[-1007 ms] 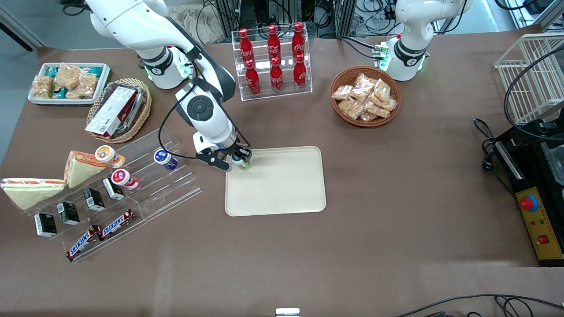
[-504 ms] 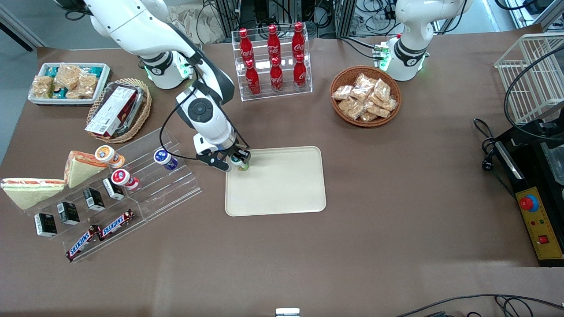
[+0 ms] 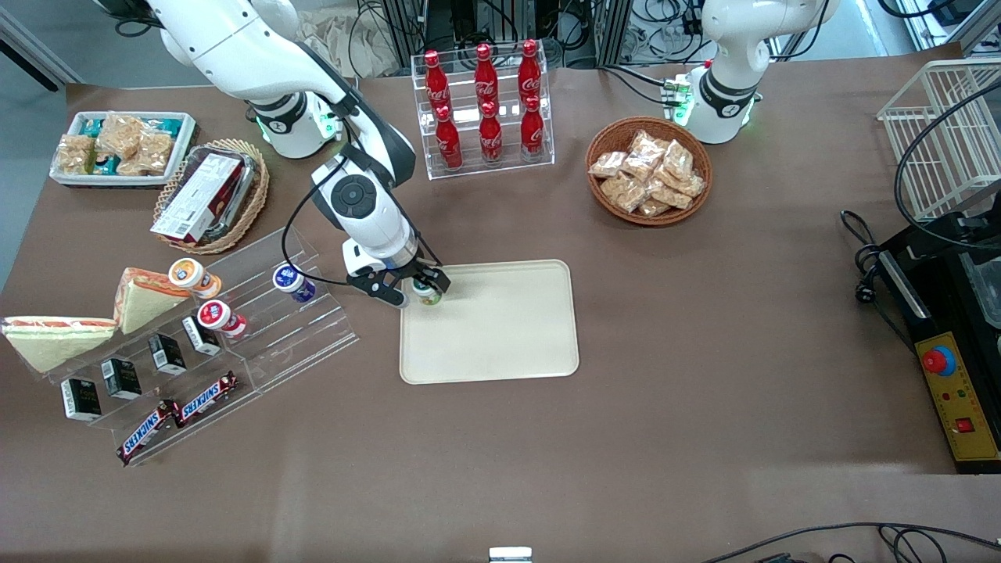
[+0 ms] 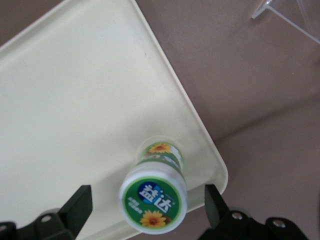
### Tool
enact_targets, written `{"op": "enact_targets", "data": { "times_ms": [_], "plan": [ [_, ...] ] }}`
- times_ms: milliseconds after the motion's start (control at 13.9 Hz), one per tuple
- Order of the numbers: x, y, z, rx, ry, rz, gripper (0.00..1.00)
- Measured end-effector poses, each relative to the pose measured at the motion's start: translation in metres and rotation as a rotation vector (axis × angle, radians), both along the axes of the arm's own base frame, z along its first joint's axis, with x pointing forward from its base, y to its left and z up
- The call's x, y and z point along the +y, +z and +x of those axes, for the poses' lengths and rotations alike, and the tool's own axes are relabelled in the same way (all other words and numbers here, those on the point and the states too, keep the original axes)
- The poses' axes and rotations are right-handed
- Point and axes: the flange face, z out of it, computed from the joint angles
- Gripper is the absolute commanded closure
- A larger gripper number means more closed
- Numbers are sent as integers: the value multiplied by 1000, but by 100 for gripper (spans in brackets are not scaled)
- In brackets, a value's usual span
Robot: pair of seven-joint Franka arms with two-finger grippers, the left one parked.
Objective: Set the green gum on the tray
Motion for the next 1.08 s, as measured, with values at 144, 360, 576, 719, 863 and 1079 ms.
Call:
{"op": "enact_targets", "data": {
  "times_ms": [144, 360, 576, 719, 863, 1079],
  "plan": [
    [2, 17, 7, 8, -1, -16, 0],
    [7, 67, 17, 23, 4, -59, 0],
    [9, 131, 19, 39, 9, -111, 0],
    [8, 180, 17, 39, 14, -137, 0],
    [6, 228, 13, 49, 73, -167, 0],
    [-7, 295, 7, 62, 198, -198, 0]
  ]
}}
